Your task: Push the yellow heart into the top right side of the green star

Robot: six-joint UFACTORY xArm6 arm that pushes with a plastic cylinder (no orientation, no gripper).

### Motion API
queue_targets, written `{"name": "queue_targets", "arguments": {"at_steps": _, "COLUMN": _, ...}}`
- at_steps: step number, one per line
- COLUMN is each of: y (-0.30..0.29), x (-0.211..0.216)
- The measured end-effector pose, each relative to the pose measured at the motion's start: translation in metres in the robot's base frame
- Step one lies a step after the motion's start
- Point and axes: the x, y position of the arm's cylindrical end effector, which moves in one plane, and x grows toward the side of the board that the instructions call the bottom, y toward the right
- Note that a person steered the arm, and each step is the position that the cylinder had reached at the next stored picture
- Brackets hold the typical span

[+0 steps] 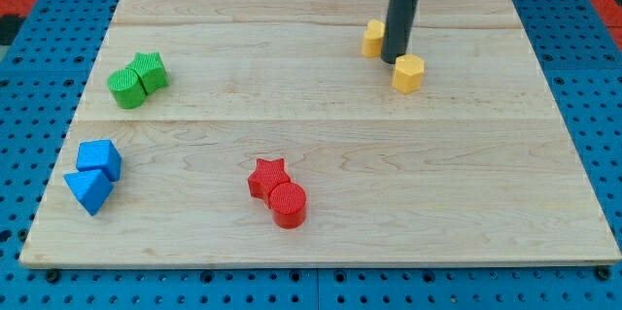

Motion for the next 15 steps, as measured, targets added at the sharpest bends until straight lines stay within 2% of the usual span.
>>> {"name": "queue_targets", "arguments": {"at_steps": 1, "y": -0.02, "x": 0.022}}
{"name": "queue_targets", "arguments": {"at_steps": 3, "y": 0.064, "x": 0.031}}
{"name": "queue_targets", "arguments": {"at_steps": 5, "y": 0.053, "x": 0.002}}
{"name": "queue_targets", "arguments": {"at_steps": 10, "y": 0.054, "x": -0.023}}
{"name": "queue_targets", "arguments": {"at_steps": 13, "y": 0.019, "x": -0.048}}
{"name": "queue_targets", "arguments": {"at_steps": 15, "y": 0.022, "x": -0.05}}
